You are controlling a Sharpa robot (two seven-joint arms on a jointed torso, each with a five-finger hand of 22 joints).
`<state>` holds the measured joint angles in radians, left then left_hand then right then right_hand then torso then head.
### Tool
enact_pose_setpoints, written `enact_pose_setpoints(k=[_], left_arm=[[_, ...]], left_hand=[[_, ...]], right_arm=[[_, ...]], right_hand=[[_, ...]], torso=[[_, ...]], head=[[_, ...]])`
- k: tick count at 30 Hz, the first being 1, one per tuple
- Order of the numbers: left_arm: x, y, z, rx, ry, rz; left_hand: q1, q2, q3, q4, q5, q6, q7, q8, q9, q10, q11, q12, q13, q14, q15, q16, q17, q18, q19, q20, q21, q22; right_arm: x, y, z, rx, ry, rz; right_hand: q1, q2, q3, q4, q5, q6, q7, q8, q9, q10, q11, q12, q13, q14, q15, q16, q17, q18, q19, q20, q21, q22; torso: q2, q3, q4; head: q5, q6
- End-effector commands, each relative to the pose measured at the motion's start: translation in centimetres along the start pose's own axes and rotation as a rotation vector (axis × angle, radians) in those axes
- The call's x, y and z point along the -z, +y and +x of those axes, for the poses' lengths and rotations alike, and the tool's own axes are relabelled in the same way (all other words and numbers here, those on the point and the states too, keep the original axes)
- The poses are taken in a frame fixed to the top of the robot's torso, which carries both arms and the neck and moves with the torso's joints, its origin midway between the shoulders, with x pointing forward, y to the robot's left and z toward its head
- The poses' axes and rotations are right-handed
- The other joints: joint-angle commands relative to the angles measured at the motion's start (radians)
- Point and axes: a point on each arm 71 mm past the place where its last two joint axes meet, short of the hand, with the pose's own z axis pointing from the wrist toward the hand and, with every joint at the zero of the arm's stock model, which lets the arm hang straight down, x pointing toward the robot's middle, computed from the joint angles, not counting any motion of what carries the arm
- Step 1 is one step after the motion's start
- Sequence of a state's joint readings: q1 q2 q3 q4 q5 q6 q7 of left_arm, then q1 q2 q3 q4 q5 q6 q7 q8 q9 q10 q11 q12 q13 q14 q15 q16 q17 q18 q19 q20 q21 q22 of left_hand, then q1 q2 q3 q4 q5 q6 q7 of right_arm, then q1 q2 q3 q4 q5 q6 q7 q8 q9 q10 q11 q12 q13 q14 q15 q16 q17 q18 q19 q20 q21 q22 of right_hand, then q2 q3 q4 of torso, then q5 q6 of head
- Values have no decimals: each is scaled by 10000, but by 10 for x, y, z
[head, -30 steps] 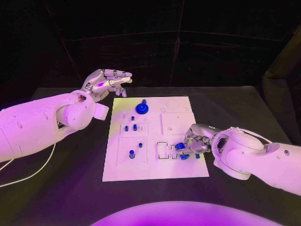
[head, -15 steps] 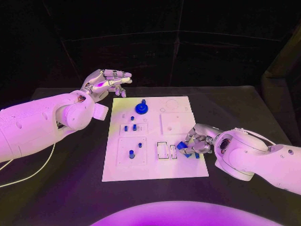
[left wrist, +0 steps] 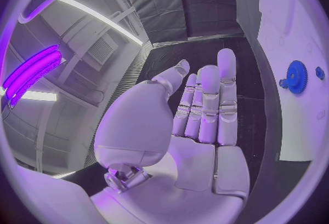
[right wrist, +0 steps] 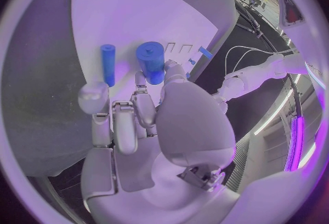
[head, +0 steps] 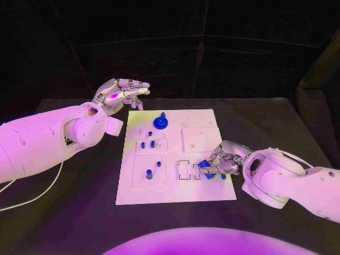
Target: Assemble the parts on the task board
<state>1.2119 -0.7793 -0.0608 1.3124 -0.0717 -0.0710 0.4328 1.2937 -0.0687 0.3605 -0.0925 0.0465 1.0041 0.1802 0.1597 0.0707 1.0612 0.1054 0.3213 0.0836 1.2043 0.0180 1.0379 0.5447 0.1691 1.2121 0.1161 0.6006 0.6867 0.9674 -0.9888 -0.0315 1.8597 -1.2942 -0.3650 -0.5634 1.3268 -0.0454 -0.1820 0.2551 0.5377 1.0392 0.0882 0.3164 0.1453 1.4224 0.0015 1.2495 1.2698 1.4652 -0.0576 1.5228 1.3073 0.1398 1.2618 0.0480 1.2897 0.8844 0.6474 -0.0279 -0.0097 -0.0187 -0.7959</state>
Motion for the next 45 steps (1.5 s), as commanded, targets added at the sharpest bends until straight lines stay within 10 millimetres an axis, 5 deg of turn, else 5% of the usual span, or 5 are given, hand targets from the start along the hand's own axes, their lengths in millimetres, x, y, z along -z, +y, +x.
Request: enact_pose_setpoints(k=[1, 32, 39, 43, 45], left_arm=[[-1, -1, 2, 98, 137, 35], [-2, -1, 4, 143, 244, 21], [-2, -1, 4, 137, 231, 41], [-2, -1, 4, 134, 224, 45], [-2, -1, 4, 132, 220, 45]], left_hand=[[-15, 29, -45, 14, 16, -55, 10, 65, -6, -66, 14, 9, 16, -67, 33, -52, -10, 125, 17, 25, -41, -10], [-15, 29, -45, 14, 16, -55, 10, 65, -6, -66, 14, 9, 16, -67, 33, -52, -10, 125, 17, 25, -41, -10], [-15, 29, -45, 14, 16, -55, 10, 65, -6, -66, 14, 9, 16, -67, 33, -52, -10, 125, 17, 25, -41, -10], [-15, 29, -45, 14, 16, -55, 10, 65, -6, -66, 14, 9, 16, -67, 33, -52, -10, 125, 17, 25, -41, -10], [-15, 29, -45, 14, 16, -55, 10, 65, -6, -66, 14, 9, 16, -67, 33, -52, -10, 125, 17, 25, -41, -10]], right_arm=[[5, 7, -5, -886, -613, -345], [-11, 40, 19, -816, 528, -339], [-14, 43, 20, -598, 404, -269], [-16, 43, 19, -491, 189, -218], [-16, 44, 19, -467, 125, -230]], right_hand=[[-91, -5, -54, 11, -39, 122, -59, 39, 15, 90, 10, 39, 16, 832, -51, 49, 1475, -192, 84, 6, 67, 29], [-511, 110, -310, 273, -458, 342, -156, 112, 172, 94, -67, -134, -31, 830, -120, 54, 1502, -189, 84, -62, 44, -1], [-939, 237, -593, 312, -1455, 559, -264, 283, 391, 105, -150, -261, -44, 823, -188, 36, 1479, -182, 74, -117, 6, -43], [-1428, 192, -820, 338, -3164, 547, -296, 350, 523, 89, -173, -421, -114, 818, -213, 23, 1465, -179, 62, -153, -35, -91], [-1739, -34, -742, 367, -4007, 480, -283, 355, 584, 68, -157, -502, -137, 812, -206, 7, 1440, -173, 39, -147, -73, -143]], torso=[[-4, -7, 3], [15, -11, 0], [3, -8, 0], [6, -7, 6], [8, -8, 0]], head=[[-2, 3], [199, -41], [257, -39], [258, -52], [260, -52]])
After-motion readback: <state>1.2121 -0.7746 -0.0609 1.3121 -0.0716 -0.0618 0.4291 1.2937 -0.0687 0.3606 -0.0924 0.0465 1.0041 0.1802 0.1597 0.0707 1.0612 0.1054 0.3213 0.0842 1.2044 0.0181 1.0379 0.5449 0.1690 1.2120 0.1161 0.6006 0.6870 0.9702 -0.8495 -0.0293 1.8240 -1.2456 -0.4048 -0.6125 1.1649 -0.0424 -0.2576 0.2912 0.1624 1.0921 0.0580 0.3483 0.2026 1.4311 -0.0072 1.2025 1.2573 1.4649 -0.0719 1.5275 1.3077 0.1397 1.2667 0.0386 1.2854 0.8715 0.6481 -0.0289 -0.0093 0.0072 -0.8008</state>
